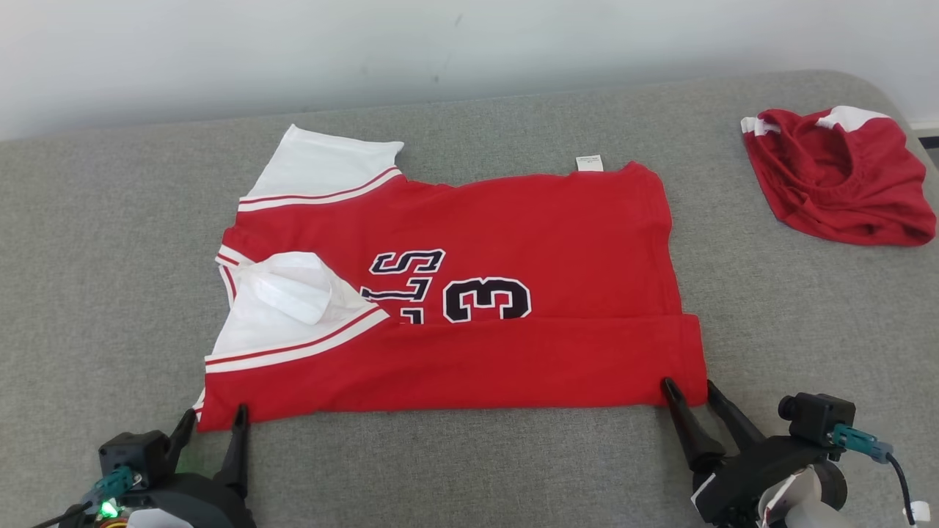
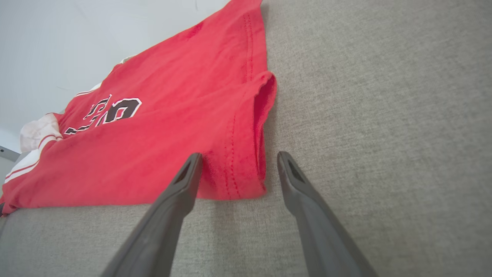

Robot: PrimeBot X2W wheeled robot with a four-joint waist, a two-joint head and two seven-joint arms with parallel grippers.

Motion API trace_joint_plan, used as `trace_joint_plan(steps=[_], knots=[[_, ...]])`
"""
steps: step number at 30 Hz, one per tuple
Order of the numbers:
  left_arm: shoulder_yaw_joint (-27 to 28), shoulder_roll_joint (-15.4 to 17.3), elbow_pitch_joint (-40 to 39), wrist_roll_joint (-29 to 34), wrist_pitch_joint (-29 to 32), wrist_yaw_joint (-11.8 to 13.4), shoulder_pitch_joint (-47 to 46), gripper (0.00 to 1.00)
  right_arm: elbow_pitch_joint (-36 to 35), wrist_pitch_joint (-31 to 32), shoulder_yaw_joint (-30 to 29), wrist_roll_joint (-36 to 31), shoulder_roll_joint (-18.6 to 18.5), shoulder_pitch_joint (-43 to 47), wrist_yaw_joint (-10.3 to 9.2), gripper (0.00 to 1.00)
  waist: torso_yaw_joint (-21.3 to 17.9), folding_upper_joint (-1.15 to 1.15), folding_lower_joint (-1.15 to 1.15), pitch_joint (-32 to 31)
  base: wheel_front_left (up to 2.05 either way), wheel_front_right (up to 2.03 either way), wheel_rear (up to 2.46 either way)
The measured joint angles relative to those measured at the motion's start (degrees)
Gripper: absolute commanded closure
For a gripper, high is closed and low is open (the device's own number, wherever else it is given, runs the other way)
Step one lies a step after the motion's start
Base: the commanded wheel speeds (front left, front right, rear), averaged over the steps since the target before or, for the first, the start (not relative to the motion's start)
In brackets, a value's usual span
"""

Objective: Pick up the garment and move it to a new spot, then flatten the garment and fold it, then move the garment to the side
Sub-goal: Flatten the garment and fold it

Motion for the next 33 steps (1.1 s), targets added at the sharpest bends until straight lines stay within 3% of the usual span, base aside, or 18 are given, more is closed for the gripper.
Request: trace_joint_plan(steps=[1,2,3,4,15,29,30,31,32,33], knots=[[0.1,-0.3,0.6,-0.4,0.0,-0.1,-0.3,0.0,0.3,0.1,-0.1,-0.1,0.4,-0.2,0.0,0.05,0.1,0.0,0.0,0.0,0.0,0.0,0.0],[-0.1,-0.7,1.5,-0.7,0.1,-0.4,-0.6,0.29,0.7,0.3,-0.1,0.0,0.8,-0.4,0.0,1.0,0.2,0.0,0.0,0.1,0.0,0.0,0.0],[-0.4,-1.0,2.2,-0.7,0.3,-0.6,-0.9,0.88,1.0,0.6,0.0,0.0,0.9,-0.6,0.0,1.0,0.3,0.0,0.0,0.1,0.0,0.0,0.0],[-0.4,-1.3,3.0,-0.8,0.3,-1.0,-1.3,1.0,1.3,0.6,0.0,0.0,1.1,-0.8,0.0,1.0,0.4,0.0,0.0,0.1,0.0,0.0,0.0],[0.8,-4.4,5.7,-3.2,-2.8,-3.0,-0.1,1.0,1.2,-0.9,-0.5,-0.1,-0.2,0.9,0.0,1.0,1.4,0.0,0.0,-2.9,0.0,0.0,0.0],[2.6,-6.8,-9.1,-4.0,-3.3,2.5,16.1,1.0,-6.2,4.1,-6.5,-1.4,-3.2,13.8,0.0,1.0,2.7,0.0,0.0,-6.8,0.0,0.0,0.0],[2.5,-6.6,-9.6,-4.0,-3.1,2.5,16.4,1.0,-6.3,4.8,-7.0,-1.6,-3.0,14.3,0.0,0.8,2.8,0.0,0.0,-6.9,0.0,0.0,0.0],[2.6,-6.4,-10.1,-3.8,-3.2,2.5,16.7,0.54,-6.5,5.1,-7.4,-2.3,-2.6,14.7,0.0,0.01,2.9,0.0,0.0,-7.0,0.0,0.0,0.0],[2.7,-6.3,-10.6,-3.8,-3.2,2.7,16.9,0.0,-6.9,5.3,-8.0,-2.6,-2.2,14.8,0.0,0.0,3.0,0.0,0.0,-7.1,0.0,0.0,0.0],[2.8,-6.2,-11.3,-3.7,-3.2,2.8,16.9,0.0,-7.3,5.5,-8.5,-3.0,-1.9,15.0,0.0,0.0,3.0,0.0,0.0,-7.3,0.0,0.0,0.0]])
